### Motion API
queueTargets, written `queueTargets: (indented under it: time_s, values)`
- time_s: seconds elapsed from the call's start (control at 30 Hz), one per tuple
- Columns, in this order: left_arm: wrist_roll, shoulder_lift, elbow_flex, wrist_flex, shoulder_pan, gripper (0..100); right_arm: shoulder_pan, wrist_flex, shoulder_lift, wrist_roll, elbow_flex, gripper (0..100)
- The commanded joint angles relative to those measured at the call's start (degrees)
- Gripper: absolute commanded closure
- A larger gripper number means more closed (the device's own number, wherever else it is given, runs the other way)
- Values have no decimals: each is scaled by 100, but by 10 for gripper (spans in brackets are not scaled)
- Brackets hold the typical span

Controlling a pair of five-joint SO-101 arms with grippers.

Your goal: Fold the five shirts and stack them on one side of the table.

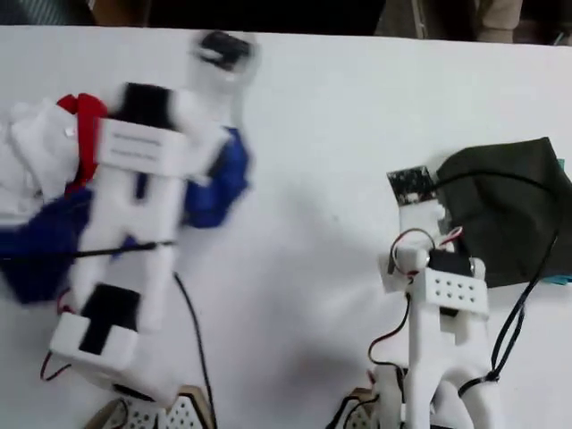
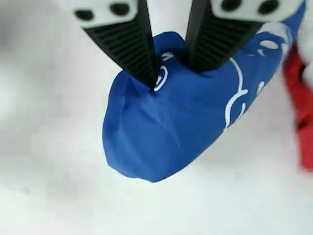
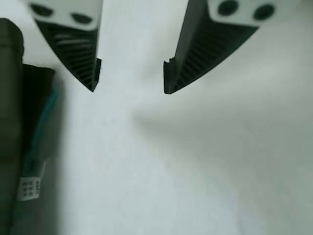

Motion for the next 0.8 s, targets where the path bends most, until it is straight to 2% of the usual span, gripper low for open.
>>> queueTargets:
  time_s: [0.0, 0.13, 0.23, 0.43, 0.57, 0.77]
  values:
    - [-105, -422, -286, 97, 976, 972, 84, -505, -163, -35, 352, 782]
    - [-888, -422, -286, 97, 1662, 910, 75, -1226, -163, -35, 958, 782]
    - [-1046, -431, -338, 97, 1978, 822, 75, -1516, -163, -26, 1169, 782]
    - [-1073, -448, -365, 88, 1829, 805, 66, -1552, -163, -9, 1187, 782]
    - [-1073, -624, -848, 88, 949, 805, 66, -1552, -163, -18, 1196, 782]
    - [-1073, -888, -875, 97, -1486, 805, 48, -1552, -171, 9, 1178, 781]
